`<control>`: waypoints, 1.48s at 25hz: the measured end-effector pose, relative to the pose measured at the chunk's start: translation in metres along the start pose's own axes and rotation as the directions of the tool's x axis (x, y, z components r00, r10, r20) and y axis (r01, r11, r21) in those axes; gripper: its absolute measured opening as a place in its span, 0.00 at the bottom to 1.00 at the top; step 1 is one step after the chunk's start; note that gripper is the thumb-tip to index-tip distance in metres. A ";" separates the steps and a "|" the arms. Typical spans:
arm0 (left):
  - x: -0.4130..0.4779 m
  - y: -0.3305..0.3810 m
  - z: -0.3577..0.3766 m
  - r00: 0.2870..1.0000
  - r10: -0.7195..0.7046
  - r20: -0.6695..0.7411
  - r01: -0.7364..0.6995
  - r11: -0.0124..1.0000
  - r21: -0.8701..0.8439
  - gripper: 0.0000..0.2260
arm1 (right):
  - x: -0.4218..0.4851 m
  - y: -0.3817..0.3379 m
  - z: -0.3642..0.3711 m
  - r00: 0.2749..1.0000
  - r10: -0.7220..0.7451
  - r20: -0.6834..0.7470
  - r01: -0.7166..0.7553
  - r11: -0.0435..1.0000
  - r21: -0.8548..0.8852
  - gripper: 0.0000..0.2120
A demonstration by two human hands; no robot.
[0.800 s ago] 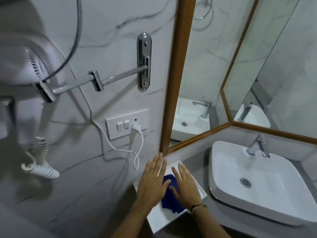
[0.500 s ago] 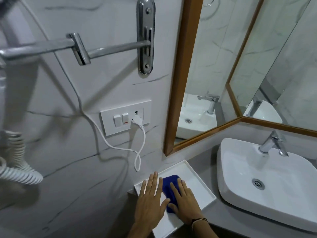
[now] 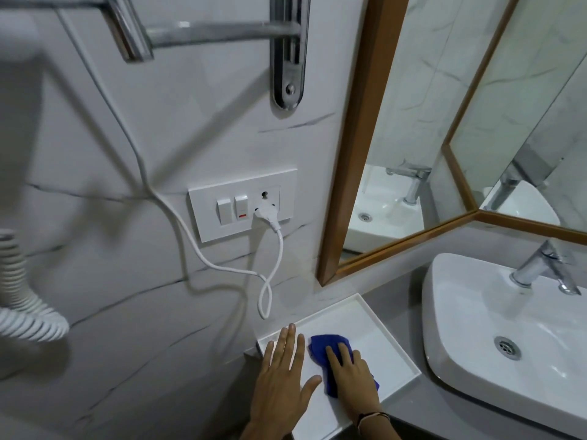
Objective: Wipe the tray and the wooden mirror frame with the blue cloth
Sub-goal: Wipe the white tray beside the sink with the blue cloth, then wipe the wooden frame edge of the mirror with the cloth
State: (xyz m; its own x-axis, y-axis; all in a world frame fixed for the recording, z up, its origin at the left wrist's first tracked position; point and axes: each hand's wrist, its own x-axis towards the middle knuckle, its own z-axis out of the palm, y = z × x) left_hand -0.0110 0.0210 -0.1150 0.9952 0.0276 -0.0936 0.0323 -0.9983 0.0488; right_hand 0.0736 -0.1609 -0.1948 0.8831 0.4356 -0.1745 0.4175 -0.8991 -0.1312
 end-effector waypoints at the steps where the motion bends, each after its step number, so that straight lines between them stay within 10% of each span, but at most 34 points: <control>1: -0.002 0.001 -0.013 1.000 0.004 0.002 -0.004 1.000 -0.005 0.44 | -0.009 -0.009 -0.012 1.000 0.012 0.011 -0.012 1.000 -0.006 0.34; 5: -0.008 0.007 -0.082 0.998 0.064 -0.020 -0.064 0.998 -0.004 0.37 | -0.040 -0.026 -0.082 0.994 0.109 -0.014 -0.108 0.993 0.057 0.51; 11: -0.005 0.043 -0.226 0.935 0.206 -0.290 -0.209 0.978 0.019 0.35 | -0.053 -0.049 -0.235 0.864 0.174 -0.472 -0.045 0.961 0.271 0.56; 15: 0.025 0.055 -0.329 0.704 0.128 -0.699 -0.267 0.959 -0.093 0.34 | -0.044 -0.057 -0.344 0.575 0.182 -0.797 0.065 0.962 0.267 0.43; 20: 0.069 0.052 -0.484 0.461 0.014 -0.887 -0.256 0.959 -0.118 0.32 | -0.026 -0.051 -0.467 0.303 0.207 -0.930 0.146 0.955 0.260 0.56; 27: 0.108 0.040 -0.672 0.238 -0.050 -0.970 -0.031 0.998 -0.059 0.31 | 0.002 -0.062 -0.661 -0.101 0.157 -0.983 0.346 0.932 0.113 0.33; 37: 0.125 0.028 -0.732 0.195 0.170 -0.966 0.215 0.953 0.212 0.30 | 0.048 -0.071 -0.794 -0.089 0.047 -0.995 0.220 0.975 0.026 0.30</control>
State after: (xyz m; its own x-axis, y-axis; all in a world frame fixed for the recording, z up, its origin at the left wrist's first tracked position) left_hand 0.1816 0.0339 0.6031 0.2881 -0.1150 0.9507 0.2255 -0.9567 -0.1841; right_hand 0.2566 -0.1107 0.5810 0.1541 -0.1236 0.9803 0.5954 -0.7801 -0.1920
